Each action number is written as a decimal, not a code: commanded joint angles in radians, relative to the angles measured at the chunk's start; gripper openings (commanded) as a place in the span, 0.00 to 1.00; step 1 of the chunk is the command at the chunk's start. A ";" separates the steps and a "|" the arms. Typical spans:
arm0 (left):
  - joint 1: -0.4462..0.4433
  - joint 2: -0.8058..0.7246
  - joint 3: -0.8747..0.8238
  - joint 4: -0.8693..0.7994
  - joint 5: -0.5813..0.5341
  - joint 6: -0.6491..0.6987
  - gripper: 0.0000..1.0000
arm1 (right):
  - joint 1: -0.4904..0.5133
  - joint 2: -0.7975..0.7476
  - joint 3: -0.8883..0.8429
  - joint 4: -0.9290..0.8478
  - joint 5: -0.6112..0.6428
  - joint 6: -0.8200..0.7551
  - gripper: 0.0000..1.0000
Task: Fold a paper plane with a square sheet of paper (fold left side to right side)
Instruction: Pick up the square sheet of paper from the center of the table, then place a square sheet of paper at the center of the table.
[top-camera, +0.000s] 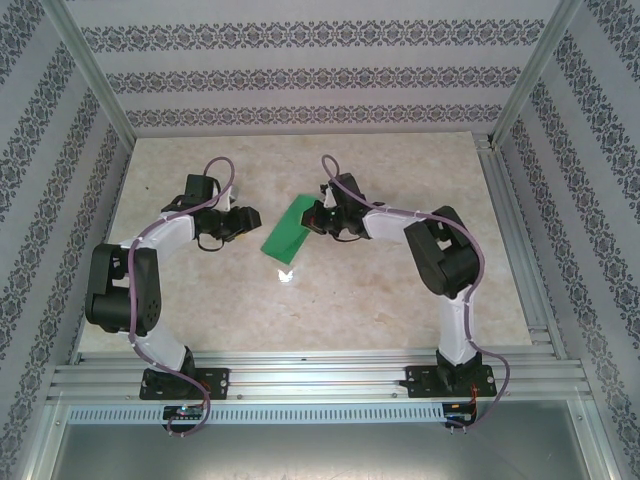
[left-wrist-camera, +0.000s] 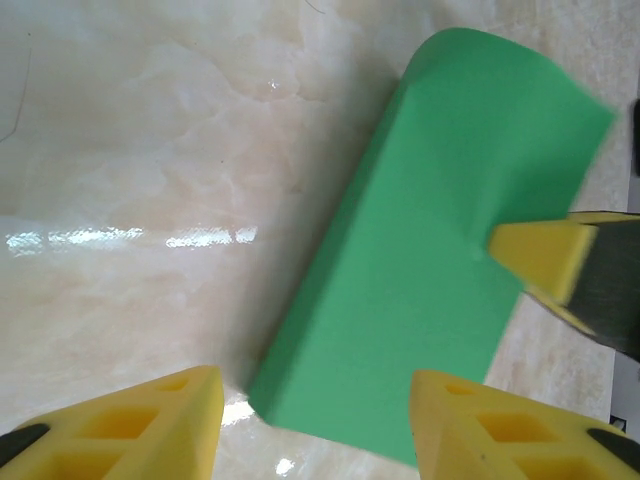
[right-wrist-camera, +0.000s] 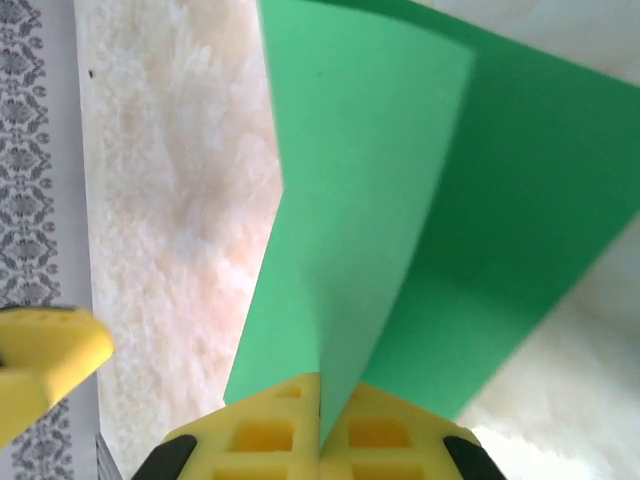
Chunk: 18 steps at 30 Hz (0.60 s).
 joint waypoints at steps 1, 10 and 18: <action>0.013 -0.030 -0.002 -0.023 -0.003 0.035 0.52 | -0.047 -0.178 0.017 -0.283 -0.040 -0.205 0.00; 0.013 -0.028 0.008 -0.040 -0.002 0.049 0.52 | -0.232 -0.466 0.041 -0.721 -0.131 -0.416 0.00; 0.013 -0.017 0.013 -0.042 0.010 0.051 0.52 | -0.236 -0.406 0.050 -0.801 -0.148 -0.462 0.00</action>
